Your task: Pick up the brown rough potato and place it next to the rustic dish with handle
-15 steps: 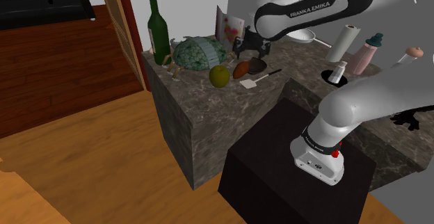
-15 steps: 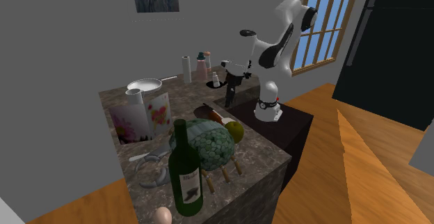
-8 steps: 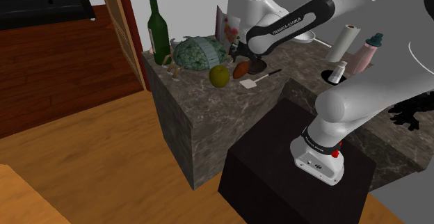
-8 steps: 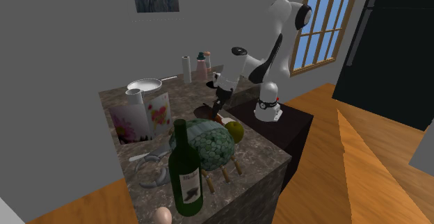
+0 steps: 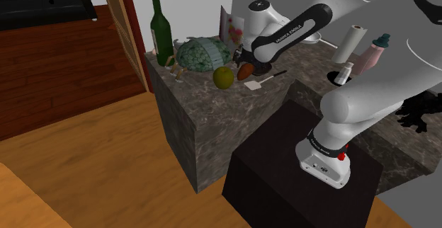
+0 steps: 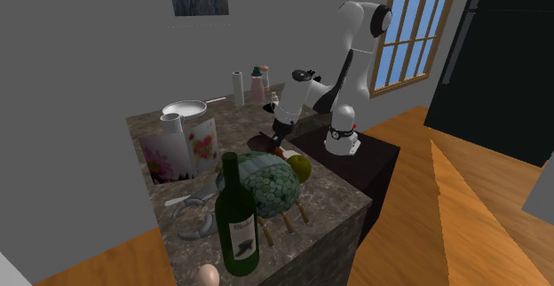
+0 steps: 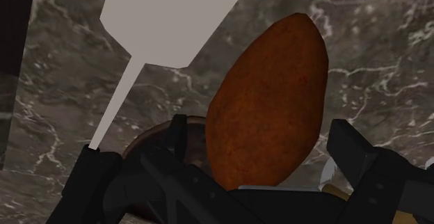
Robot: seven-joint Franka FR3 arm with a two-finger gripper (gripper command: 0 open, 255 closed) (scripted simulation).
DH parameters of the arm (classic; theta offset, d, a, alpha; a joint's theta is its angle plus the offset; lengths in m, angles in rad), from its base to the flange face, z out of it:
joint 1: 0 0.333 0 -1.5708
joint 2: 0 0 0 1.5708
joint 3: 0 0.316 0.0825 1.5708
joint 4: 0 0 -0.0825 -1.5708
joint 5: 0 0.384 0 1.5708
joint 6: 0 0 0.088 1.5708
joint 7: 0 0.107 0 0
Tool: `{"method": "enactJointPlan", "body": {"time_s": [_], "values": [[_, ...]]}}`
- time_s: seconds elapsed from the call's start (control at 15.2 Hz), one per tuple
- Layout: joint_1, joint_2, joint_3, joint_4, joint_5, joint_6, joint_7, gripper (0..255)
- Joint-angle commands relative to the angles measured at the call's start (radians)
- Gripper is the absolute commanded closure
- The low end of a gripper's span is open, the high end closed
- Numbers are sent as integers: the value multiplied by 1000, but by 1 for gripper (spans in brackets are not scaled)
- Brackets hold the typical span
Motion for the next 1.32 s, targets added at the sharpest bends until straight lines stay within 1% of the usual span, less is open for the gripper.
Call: {"method": "enactJointPlan", "body": {"time_s": [0.0,0.26,0.33,0.92,1.25], "values": [[-2,3,1,0,-4,3,3,0],[-2,3,1,0,-3,3,2,0],[-2,3,1,0,-3,3,2,255],[-2,3,1,0,-4,3,3,255],[26,-56,-21,20,62,-65,-59,255]]}}
